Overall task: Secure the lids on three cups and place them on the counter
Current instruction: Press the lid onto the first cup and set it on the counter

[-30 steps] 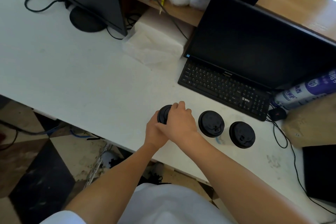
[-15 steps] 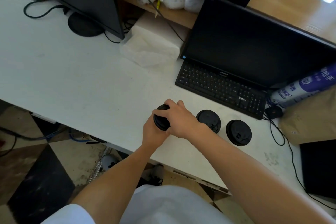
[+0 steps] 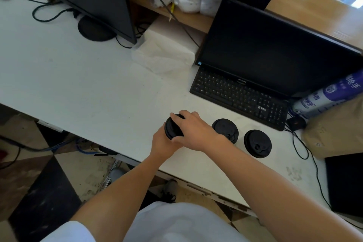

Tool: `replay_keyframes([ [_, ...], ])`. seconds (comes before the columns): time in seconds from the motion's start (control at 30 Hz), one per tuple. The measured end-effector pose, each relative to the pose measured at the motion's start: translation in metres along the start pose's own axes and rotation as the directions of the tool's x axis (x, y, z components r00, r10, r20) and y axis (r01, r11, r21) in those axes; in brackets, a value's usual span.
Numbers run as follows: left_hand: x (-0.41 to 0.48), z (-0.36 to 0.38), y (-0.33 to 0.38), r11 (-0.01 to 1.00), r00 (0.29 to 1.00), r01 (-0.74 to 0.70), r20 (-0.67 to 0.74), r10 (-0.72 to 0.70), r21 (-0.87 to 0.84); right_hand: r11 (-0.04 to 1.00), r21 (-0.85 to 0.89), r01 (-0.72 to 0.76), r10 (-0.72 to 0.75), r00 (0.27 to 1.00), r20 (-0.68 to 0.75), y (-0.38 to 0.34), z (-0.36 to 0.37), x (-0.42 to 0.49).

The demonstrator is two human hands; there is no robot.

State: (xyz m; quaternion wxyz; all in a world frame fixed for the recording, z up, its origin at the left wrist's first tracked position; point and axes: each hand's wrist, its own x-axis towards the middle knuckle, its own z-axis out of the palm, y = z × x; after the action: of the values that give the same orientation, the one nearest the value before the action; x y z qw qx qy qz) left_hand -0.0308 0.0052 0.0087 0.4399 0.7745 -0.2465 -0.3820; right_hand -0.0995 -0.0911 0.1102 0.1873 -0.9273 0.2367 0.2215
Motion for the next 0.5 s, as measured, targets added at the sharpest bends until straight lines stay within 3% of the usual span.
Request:
replay_keyframes([
  [0.17, -0.001, -0.002, 0.002, 0.999, 1.000, 0.003, 0.014, -0.003, 0.038, 0.990, -0.123, 0.063, -0.069, 0.997, -0.045, -0.008, 0.002, -0.001],
  [0.37, -0.003, 0.001, -0.001, 0.995, 0.998, -0.052, -0.035, 0.055, 0.086, 0.987, -0.157, -0.039, 0.018, 0.991, -0.135, -0.019, 0.017, -0.005],
  [0.5, -0.005, 0.005, -0.003, 1.000, 0.997, -0.016, -0.070, 0.017, 0.010, 0.985, -0.126, -0.116, 0.091, 0.978, -0.187, -0.023, 0.025, -0.007],
])
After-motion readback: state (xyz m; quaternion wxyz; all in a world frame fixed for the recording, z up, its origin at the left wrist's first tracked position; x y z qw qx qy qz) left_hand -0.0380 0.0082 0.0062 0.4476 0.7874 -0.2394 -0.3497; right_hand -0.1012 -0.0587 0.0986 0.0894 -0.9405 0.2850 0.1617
